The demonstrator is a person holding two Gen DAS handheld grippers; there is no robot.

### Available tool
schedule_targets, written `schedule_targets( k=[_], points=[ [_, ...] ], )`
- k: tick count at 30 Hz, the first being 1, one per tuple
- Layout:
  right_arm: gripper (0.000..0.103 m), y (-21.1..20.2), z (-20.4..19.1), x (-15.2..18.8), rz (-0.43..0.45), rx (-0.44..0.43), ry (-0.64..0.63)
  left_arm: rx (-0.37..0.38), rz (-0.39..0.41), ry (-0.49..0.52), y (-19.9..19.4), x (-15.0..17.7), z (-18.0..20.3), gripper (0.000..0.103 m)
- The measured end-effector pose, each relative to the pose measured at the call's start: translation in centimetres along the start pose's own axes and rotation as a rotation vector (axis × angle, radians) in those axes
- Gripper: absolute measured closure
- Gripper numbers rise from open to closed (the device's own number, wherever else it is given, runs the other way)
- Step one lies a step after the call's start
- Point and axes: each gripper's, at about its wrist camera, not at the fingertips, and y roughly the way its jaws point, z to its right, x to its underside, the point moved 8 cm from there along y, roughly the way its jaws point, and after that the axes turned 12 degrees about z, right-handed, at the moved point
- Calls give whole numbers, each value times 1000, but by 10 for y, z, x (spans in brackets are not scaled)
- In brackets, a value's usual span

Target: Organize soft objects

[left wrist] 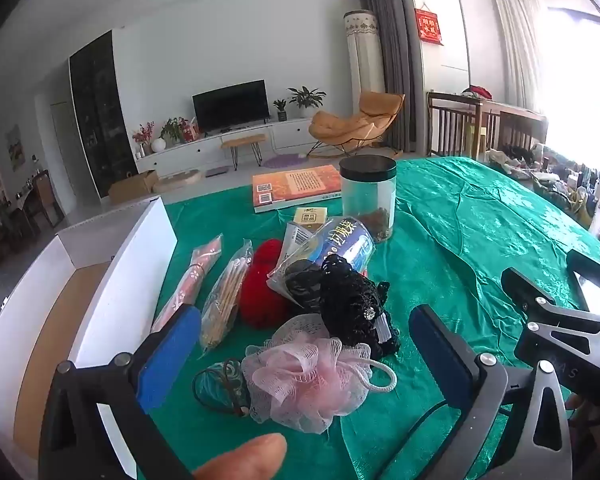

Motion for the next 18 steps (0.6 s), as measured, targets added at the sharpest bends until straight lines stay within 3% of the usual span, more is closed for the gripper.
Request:
schedule_targets(
  k=[18],
  points=[
    [8, 0, -1, 1, -1, -2, 7, -24, -36, 23, 0, 12, -7, 0]
  ],
)
